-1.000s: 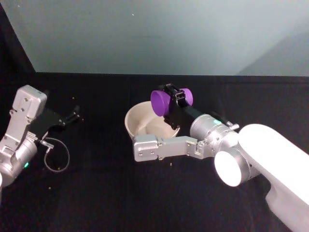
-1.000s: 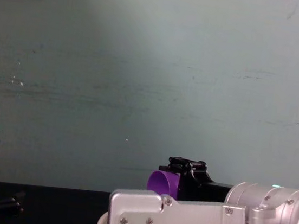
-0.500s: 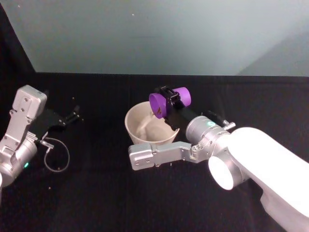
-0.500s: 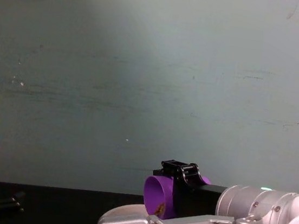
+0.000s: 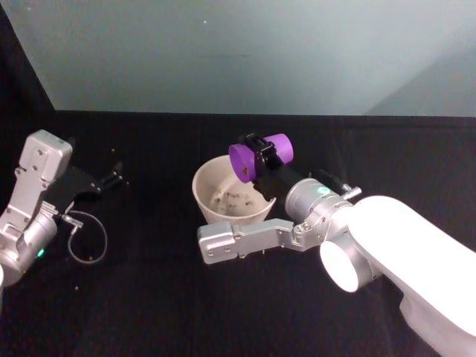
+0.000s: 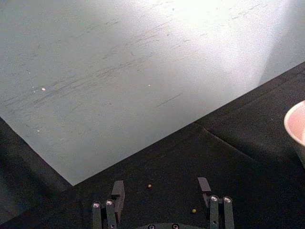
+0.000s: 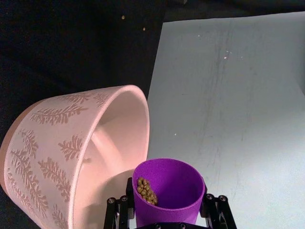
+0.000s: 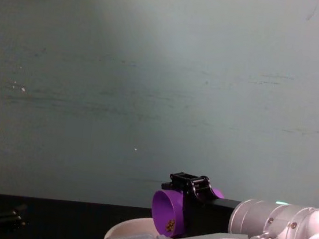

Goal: Pick up the cup and pour the mung beans from the cup into the bowl.

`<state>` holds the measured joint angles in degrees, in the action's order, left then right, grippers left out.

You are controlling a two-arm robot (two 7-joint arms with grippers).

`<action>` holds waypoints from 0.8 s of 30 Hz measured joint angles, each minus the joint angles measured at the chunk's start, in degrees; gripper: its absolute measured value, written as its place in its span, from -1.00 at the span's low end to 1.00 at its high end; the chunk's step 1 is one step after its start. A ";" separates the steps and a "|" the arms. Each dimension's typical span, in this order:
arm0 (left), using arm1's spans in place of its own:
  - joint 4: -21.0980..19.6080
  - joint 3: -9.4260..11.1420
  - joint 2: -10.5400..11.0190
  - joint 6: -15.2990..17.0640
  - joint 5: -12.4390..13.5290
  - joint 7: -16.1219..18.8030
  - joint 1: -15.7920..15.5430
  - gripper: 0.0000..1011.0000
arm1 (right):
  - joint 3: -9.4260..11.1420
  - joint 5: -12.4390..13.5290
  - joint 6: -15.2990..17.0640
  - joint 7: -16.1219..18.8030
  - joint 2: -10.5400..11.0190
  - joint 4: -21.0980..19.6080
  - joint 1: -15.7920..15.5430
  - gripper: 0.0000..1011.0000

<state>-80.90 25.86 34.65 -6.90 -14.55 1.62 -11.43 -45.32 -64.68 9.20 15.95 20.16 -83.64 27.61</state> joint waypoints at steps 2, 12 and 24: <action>0.00 0.00 0.00 0.00 0.00 0.00 0.00 0.98 | 0.00 -0.06 -0.07 0.00 -0.01 0.04 0.00 0.46; 0.00 0.00 0.00 0.00 0.00 0.00 0.00 0.98 | -0.04 -0.19 -0.37 0.08 -0.12 0.18 0.04 0.46; 0.00 0.00 0.00 0.00 0.00 0.00 0.00 0.98 | -1.55 -3.32 0.18 0.47 0.53 -0.18 0.75 0.46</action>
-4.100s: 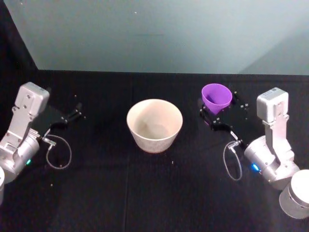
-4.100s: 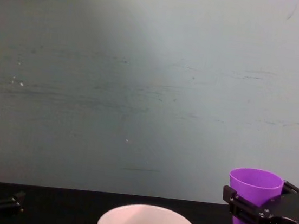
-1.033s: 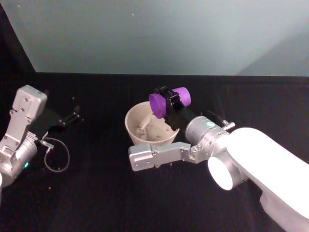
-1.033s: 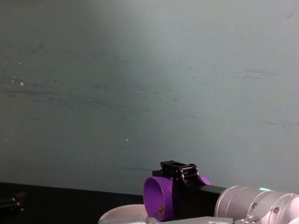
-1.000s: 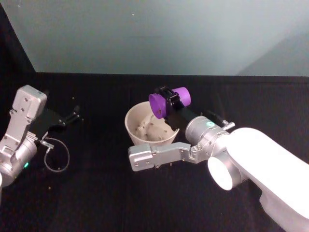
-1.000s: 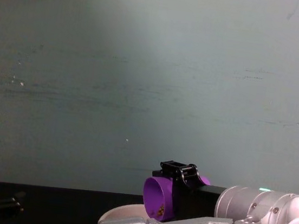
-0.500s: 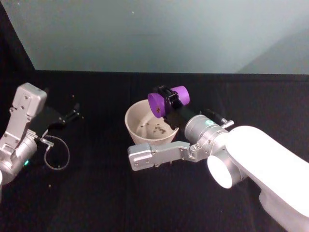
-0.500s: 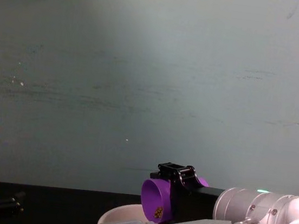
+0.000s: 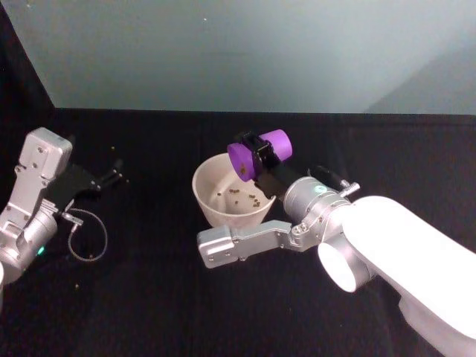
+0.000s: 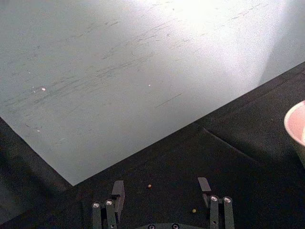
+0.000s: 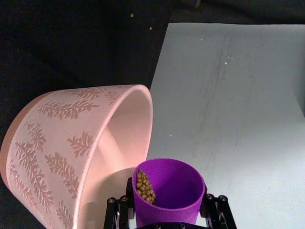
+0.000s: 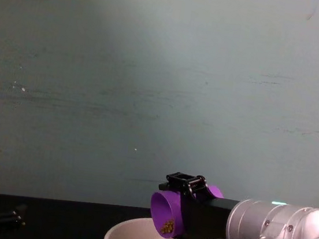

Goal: Pick up the cup and pour the mung beans from the cup into the bowl.

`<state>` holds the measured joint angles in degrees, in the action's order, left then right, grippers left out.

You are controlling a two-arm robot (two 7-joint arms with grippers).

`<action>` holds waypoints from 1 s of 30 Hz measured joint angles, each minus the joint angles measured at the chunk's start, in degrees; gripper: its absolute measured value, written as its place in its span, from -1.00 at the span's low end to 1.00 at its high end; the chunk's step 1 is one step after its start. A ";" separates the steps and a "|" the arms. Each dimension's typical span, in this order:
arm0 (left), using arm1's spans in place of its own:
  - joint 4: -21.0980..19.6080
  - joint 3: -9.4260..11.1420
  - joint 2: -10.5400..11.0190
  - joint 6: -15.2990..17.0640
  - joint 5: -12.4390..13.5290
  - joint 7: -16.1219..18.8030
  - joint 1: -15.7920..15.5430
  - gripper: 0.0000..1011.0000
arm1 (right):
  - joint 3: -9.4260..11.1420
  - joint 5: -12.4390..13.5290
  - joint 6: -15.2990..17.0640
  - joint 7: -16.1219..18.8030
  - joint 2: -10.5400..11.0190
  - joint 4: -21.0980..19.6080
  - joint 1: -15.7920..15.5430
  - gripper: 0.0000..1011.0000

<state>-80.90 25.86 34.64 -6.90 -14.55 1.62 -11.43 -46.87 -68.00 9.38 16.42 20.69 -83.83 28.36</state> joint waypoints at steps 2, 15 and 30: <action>0.00 0.00 0.00 0.00 0.00 0.00 0.00 0.98 | -0.28 -0.58 0.10 0.14 0.12 -0.15 0.11 0.46; 0.00 0.00 0.00 0.00 0.00 0.00 0.00 0.98 | -0.80 -1.34 0.02 0.53 0.21 -0.27 0.43 0.46; 0.00 0.00 0.00 0.00 0.00 0.00 0.00 0.98 | -0.99 -1.76 -0.13 0.43 0.30 -0.32 0.58 0.46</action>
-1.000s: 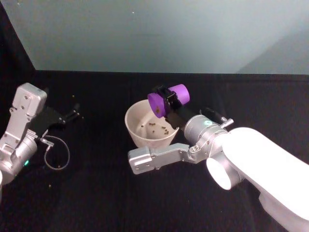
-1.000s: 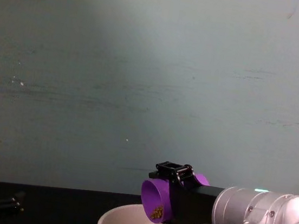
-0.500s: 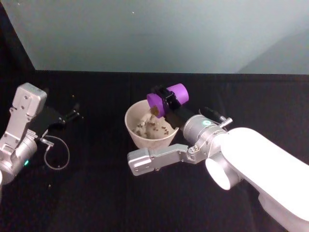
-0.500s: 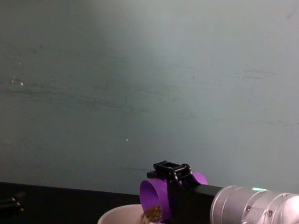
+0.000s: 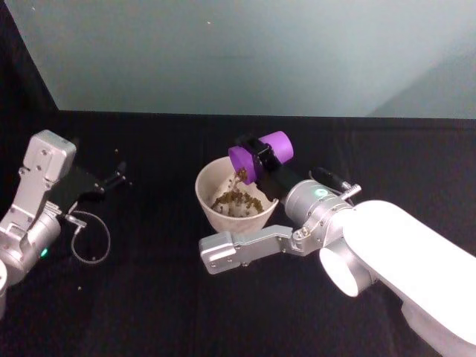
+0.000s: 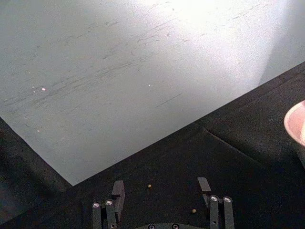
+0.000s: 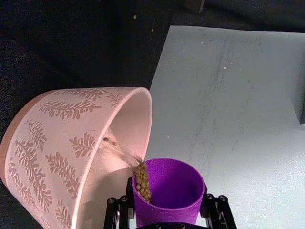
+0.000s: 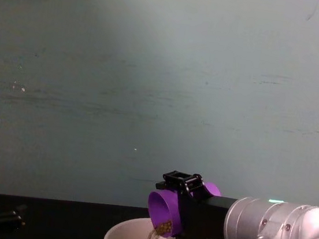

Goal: Pick up the cup and pour the mung beans from the cup into the bowl.

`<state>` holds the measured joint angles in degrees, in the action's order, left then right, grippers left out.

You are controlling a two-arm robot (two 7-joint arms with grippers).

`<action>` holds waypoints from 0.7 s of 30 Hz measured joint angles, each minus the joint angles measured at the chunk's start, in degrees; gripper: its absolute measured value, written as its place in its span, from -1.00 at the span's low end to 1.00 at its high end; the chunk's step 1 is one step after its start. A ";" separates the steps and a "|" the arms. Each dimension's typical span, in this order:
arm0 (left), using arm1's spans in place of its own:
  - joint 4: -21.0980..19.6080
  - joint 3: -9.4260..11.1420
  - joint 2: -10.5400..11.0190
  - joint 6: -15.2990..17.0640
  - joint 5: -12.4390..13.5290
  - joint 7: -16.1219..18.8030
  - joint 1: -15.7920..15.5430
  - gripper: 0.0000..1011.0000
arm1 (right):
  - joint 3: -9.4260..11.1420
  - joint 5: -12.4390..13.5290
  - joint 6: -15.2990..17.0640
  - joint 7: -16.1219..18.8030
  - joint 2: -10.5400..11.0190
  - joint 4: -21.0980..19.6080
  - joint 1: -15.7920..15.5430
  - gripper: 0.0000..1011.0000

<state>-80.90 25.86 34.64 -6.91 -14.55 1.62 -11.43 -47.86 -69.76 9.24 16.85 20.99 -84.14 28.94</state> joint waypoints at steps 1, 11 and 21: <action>0.00 0.00 0.00 0.00 0.00 0.00 0.00 0.98 | 0.00 0.02 -0.07 0.00 0.01 -0.01 0.01 0.46; 0.00 0.00 0.00 0.00 0.00 0.00 0.00 0.98 | 0.02 0.14 -0.20 0.13 0.16 -0.20 0.08 0.46; 0.00 0.00 0.00 0.00 0.00 0.00 0.00 0.98 | -0.74 -0.83 -0.21 0.93 0.51 -0.63 0.52 0.46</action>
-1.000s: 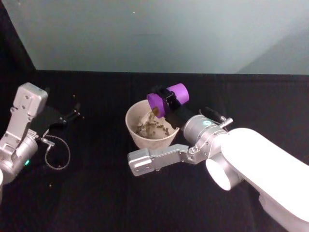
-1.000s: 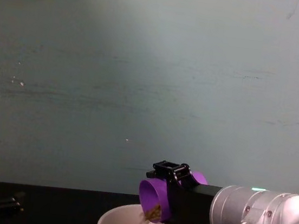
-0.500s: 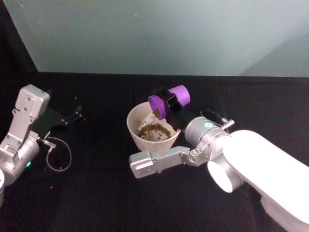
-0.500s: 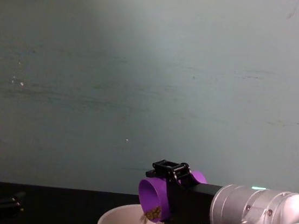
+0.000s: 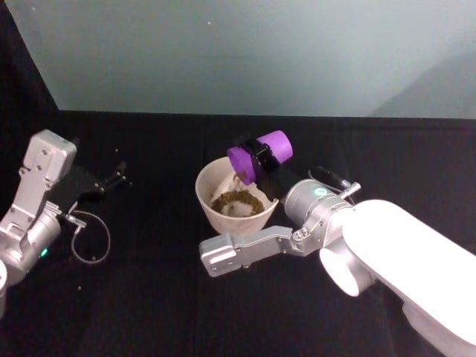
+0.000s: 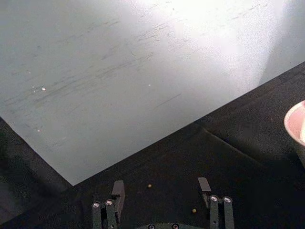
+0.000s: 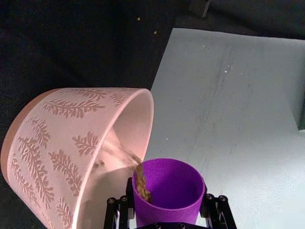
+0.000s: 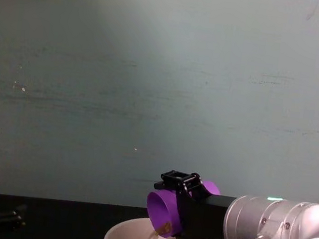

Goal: Pick up the cup and pour the mung beans from the cup into the bowl.

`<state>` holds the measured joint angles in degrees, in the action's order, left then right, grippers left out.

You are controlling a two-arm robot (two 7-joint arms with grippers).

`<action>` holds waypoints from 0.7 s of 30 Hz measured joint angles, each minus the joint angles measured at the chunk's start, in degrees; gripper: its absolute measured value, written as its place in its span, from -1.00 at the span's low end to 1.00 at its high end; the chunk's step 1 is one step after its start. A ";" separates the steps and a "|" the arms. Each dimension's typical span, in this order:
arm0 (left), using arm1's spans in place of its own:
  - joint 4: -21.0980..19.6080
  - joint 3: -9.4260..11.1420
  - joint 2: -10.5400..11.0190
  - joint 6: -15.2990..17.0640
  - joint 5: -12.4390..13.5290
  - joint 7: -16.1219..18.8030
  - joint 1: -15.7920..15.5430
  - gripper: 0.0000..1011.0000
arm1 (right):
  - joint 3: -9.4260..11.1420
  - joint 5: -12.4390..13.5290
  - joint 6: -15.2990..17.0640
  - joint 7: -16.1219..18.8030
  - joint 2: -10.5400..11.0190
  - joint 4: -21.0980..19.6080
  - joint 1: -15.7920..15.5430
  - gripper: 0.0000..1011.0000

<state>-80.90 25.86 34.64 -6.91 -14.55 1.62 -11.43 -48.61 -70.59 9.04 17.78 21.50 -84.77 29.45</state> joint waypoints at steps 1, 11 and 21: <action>0.00 0.00 0.00 0.00 0.00 0.00 0.00 0.98 | -0.09 -0.17 0.01 0.09 0.06 -0.07 0.05 0.46; 0.00 0.00 0.00 0.00 0.00 0.00 0.00 0.98 | -3.17 -5.97 1.38 2.46 0.83 -0.83 1.49 0.46; 0.00 0.00 0.00 0.00 0.00 0.00 0.00 0.98 | -6.64 -12.52 2.50 5.01 1.17 -1.05 3.00 0.46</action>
<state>-80.90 25.86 34.64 -6.91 -14.55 1.62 -11.43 -55.25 -83.11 11.54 22.79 22.67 -85.82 32.45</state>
